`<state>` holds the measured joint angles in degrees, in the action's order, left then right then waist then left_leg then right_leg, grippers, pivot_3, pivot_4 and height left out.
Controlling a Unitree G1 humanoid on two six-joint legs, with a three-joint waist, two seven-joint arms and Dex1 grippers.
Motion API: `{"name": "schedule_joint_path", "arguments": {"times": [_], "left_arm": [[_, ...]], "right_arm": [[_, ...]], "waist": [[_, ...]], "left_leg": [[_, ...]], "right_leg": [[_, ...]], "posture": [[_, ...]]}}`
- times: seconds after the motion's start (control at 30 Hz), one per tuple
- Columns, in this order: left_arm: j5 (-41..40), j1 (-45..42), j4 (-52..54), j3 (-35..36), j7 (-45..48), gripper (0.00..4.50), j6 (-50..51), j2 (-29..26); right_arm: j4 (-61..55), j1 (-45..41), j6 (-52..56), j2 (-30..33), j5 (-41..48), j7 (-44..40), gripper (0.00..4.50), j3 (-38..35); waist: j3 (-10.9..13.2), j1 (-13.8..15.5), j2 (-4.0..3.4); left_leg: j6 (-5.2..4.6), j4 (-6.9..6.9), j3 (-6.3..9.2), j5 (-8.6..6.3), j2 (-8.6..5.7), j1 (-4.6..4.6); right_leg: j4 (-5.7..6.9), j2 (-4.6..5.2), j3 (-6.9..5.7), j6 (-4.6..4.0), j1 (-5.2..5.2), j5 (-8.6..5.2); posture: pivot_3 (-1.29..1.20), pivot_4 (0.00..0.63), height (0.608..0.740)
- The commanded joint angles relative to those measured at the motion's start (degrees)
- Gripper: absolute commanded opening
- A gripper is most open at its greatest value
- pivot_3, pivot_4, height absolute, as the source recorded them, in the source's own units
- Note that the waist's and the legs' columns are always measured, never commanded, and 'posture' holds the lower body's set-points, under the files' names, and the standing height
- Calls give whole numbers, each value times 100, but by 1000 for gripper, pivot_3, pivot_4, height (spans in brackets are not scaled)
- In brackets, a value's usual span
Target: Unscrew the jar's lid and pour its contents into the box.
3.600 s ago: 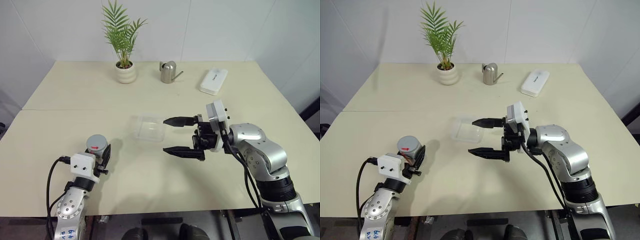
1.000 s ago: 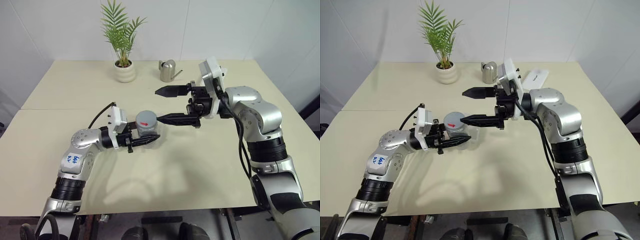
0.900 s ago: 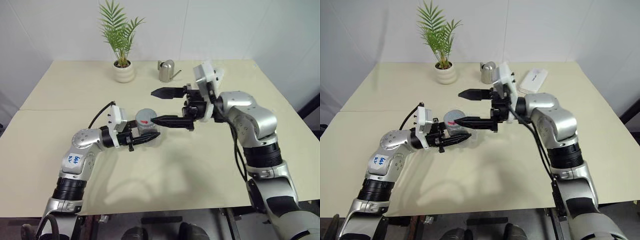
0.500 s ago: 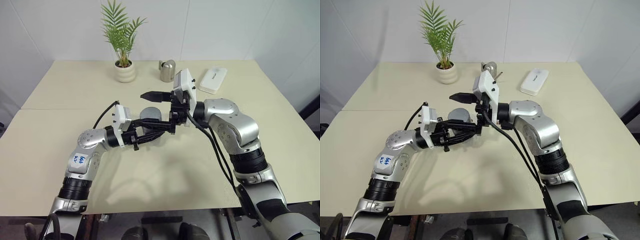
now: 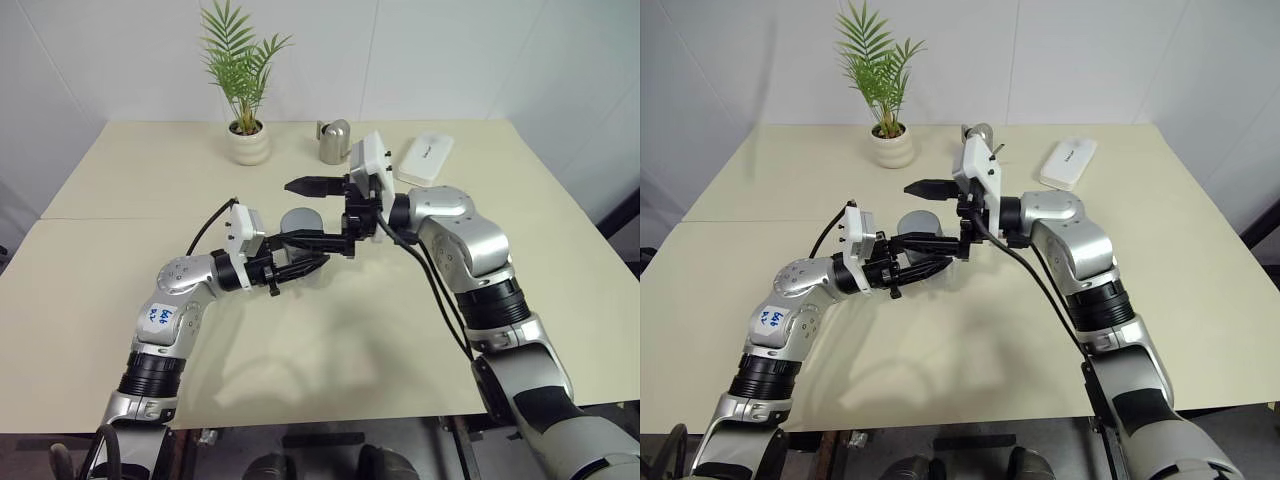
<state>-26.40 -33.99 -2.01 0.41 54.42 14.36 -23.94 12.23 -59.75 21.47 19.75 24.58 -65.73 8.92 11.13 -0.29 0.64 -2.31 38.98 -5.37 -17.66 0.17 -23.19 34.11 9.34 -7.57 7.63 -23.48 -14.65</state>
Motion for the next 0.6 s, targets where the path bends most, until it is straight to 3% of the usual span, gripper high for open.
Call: {"name": "schedule_joint_path", "arguments": {"times": [0.03, 0.33, 0.47, 0.6], "left_arm": [[-163, -79, 327, 51, 199, 1967, -136, -11], [-169, -9, 368, 102, 250, 1967, -142, -3], [-154, -4, 347, 140, 255, 1967, -83, -38], [-115, -55, 287, 130, 261, 1967, -66, -52]], "right_arm": [[582, -191, -274, 424, -192, 18, 4489, -436], [967, -151, -248, 870, -42, -299, 4489, -743], [374, 80, 241, 971, 326, -618, 4489, -802], [-466, 188, 719, 642, 689, -465, 4489, -711]], "waist": [[0, -5, 0], [0, -28, 0], [0, -68, 0], [0, -127, 0]], "left_leg": [[0, 0, 0, 0, 0, 0], [-3, -2, -1, 0, -2, -2], [1, -5, -2, 1, 5, 0], [0, -1, -2, 1, 5, 0]], "right_leg": [[-1, 0, 0, 0, 0, 0], [-7, 4, 0, 4, 3, 2], [-6, -3, -2, 3, 1, 2], [-4, -1, 0, 3, 2, 2]], "posture": [[0, 150, 740], [0, 150, 740], [0, 150, 740], [0, 150, 740]]}}
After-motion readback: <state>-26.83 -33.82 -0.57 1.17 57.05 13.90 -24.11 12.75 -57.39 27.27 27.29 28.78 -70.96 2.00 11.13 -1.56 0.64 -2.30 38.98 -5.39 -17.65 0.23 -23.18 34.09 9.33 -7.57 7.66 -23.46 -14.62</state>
